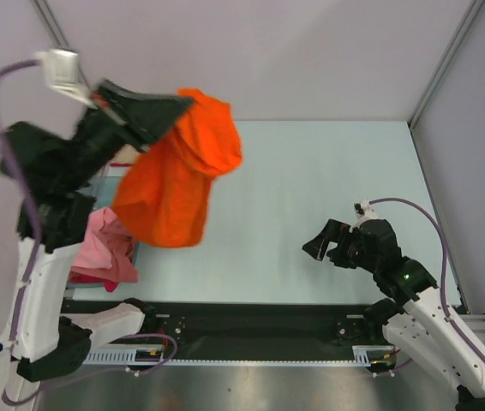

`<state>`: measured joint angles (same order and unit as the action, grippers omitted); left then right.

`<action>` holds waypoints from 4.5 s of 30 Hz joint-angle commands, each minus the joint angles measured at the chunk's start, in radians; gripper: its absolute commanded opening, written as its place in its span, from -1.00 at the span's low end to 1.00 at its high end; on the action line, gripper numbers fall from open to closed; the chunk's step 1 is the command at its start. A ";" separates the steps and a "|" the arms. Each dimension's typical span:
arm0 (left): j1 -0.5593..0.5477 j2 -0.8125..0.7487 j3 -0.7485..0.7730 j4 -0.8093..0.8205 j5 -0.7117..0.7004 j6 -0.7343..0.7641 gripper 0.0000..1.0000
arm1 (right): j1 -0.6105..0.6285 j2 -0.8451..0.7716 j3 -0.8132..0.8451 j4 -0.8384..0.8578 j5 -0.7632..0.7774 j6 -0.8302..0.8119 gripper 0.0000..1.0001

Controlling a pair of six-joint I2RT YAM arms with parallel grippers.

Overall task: Fold and stack the t-shirts
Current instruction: Move the tshirt to the center of the board, then flatten the tshirt out

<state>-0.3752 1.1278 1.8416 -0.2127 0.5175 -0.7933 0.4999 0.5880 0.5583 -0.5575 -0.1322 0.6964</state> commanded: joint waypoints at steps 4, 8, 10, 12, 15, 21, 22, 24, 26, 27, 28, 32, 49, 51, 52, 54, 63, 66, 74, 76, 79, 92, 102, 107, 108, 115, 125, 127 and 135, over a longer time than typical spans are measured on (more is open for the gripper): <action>-0.341 0.059 -0.428 -0.159 -0.267 0.115 -0.99 | -0.003 0.010 0.114 -0.018 -0.098 -0.089 0.99; -0.467 0.168 -0.562 -0.226 -0.373 0.149 -0.91 | -0.003 0.001 0.124 -0.048 -0.067 -0.101 0.99; -0.497 0.214 -0.561 -0.343 -0.469 0.192 -0.44 | -0.003 0.001 0.141 -0.091 -0.046 -0.103 0.99; -0.540 0.189 -0.606 -0.389 -0.587 0.239 0.28 | -0.003 -0.007 0.155 -0.136 0.027 -0.101 0.99; -0.544 0.061 -0.746 -0.375 -0.657 0.276 0.95 | -0.003 0.010 0.155 -0.177 0.069 -0.069 1.00; -0.534 -0.100 -0.919 -0.407 -0.680 0.223 0.76 | 0.003 0.143 0.082 -0.043 0.000 0.008 0.88; -0.533 -0.108 -0.941 -0.383 -0.656 0.215 0.75 | 0.012 0.163 0.066 0.008 -0.016 0.021 0.84; -0.533 -0.111 -1.017 -0.344 -0.579 0.187 0.77 | 0.040 0.235 0.026 0.066 -0.052 0.055 0.71; -0.533 -0.089 -1.091 -0.248 -0.480 0.141 0.74 | 0.107 0.281 0.005 0.143 -0.017 0.080 0.67; -0.537 -0.074 -1.113 -0.210 -0.461 0.131 0.72 | 0.123 0.323 -0.009 0.183 0.000 0.084 0.65; -0.541 -0.038 -1.128 -0.139 -0.458 0.121 0.68 | 0.138 0.347 -0.012 0.204 0.011 0.086 0.63; -0.550 0.068 -1.142 -0.025 -0.501 0.132 0.39 | 0.144 0.415 -0.031 0.280 0.063 0.075 0.40; -0.550 0.284 -0.948 -0.120 -0.594 0.250 -0.99 | 0.034 0.567 0.030 0.493 0.012 0.037 -1.00; -0.548 0.229 -0.877 -0.169 -0.661 0.275 -0.99 | 0.025 0.573 0.087 0.478 0.035 0.012 -1.00; -0.547 0.169 -0.849 -0.213 -0.684 0.301 -0.99 | 0.019 0.588 0.171 0.455 0.043 0.005 -1.00; -0.536 0.101 -0.755 -0.295 -0.753 0.327 -0.99 | 0.008 0.607 0.270 0.433 0.046 -0.029 -1.00; -0.461 -0.183 -0.226 -0.488 -0.951 0.546 -0.99 | 0.003 0.846 1.000 0.458 -0.035 -0.083 -1.00; -0.462 -0.213 -0.059 -0.488 -0.981 0.608 -1.00 | 0.019 0.901 1.175 0.485 -0.090 -0.058 -1.00; -0.462 -0.276 0.091 -0.416 -0.979 0.697 -0.99 | 0.142 0.820 1.178 0.507 -0.268 -0.081 -1.00; -0.461 -0.270 0.093 -0.415 -0.997 0.712 -0.99 | 0.186 0.753 1.102 0.513 -0.317 -0.112 -1.00; -0.461 -0.247 0.079 -0.406 -1.050 0.739 -0.99 | 0.320 0.688 0.989 0.489 -0.325 -0.135 -1.00; -0.461 -0.067 -0.103 -0.050 -1.029 0.898 -1.00 | 0.678 0.553 0.602 0.561 -0.037 -0.034 -1.00; -0.530 0.399 -0.220 0.001 -0.800 0.658 -0.99 | 0.310 0.156 0.073 0.141 0.391 0.326 -1.00; -0.594 0.756 -0.005 -0.114 -0.743 0.626 -0.99 | 0.241 0.012 -0.037 -0.068 0.466 0.428 -0.82; -0.599 0.797 0.031 -0.137 -0.729 0.614 -1.00 | 0.239 0.003 -0.032 -0.099 0.482 0.437 -0.79; -0.602 0.940 0.215 -0.300 -0.761 0.609 -0.09 | 0.232 0.021 0.012 -0.242 0.632 0.480 -0.61; -0.493 0.364 -0.440 -0.312 -0.838 0.462 0.82 | 0.157 0.211 0.120 -0.116 0.680 0.249 0.42; -0.456 0.273 -0.578 -0.298 -0.812 0.379 0.77 | 0.123 0.285 0.150 0.006 0.606 0.103 0.50; -0.407 0.085 -1.073 -0.252 -0.764 0.046 0.61 | -0.109 0.628 0.285 0.257 0.327 -0.104 0.30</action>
<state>-0.7914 1.1782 0.8536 -0.4786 -0.2684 -0.5720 0.4496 1.1057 0.7574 -0.4480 0.3218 0.7197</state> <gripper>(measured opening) 0.810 0.665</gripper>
